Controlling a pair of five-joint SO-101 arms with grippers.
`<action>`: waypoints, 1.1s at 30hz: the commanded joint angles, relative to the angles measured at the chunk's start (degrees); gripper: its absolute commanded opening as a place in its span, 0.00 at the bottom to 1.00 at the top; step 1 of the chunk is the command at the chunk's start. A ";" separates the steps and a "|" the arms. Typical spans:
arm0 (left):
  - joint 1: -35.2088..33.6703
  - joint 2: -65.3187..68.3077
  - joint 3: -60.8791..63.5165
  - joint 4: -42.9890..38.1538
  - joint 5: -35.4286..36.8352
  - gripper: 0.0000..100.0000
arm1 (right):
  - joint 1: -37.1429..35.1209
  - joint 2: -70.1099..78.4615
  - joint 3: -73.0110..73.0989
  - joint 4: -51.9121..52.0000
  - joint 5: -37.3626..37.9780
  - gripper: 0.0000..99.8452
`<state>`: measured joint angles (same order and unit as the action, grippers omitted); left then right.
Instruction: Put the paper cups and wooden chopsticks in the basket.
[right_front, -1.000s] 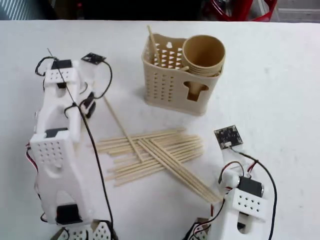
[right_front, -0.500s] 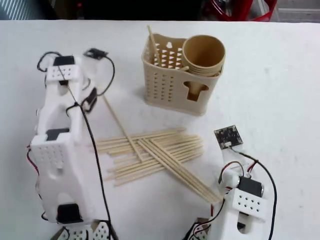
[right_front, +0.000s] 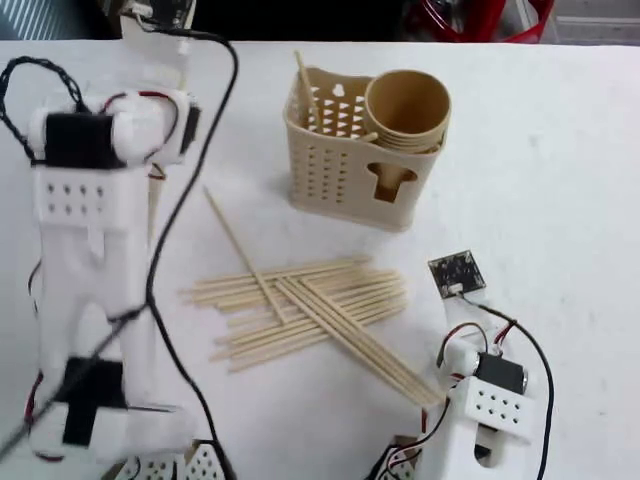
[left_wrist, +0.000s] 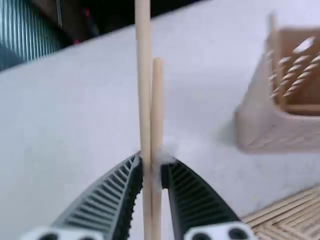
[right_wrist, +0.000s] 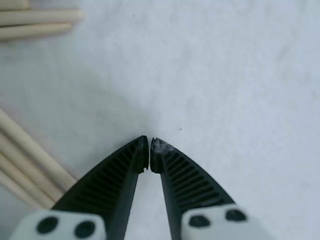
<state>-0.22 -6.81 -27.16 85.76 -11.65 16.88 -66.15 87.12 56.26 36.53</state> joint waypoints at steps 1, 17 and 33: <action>7.87 -9.01 -1.14 -7.30 4.66 0.02 | 0.04 -0.48 -0.26 -0.75 0.35 0.02; 22.20 6.64 -1.14 -48.26 7.47 0.02 | 0.04 -0.48 -0.26 -0.84 0.35 0.02; 19.12 12.62 -2.55 -44.13 7.30 0.04 | -0.04 -0.48 -0.26 -0.84 0.35 0.02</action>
<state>19.56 7.34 -27.08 40.13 -4.88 16.88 -66.15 87.12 56.26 36.53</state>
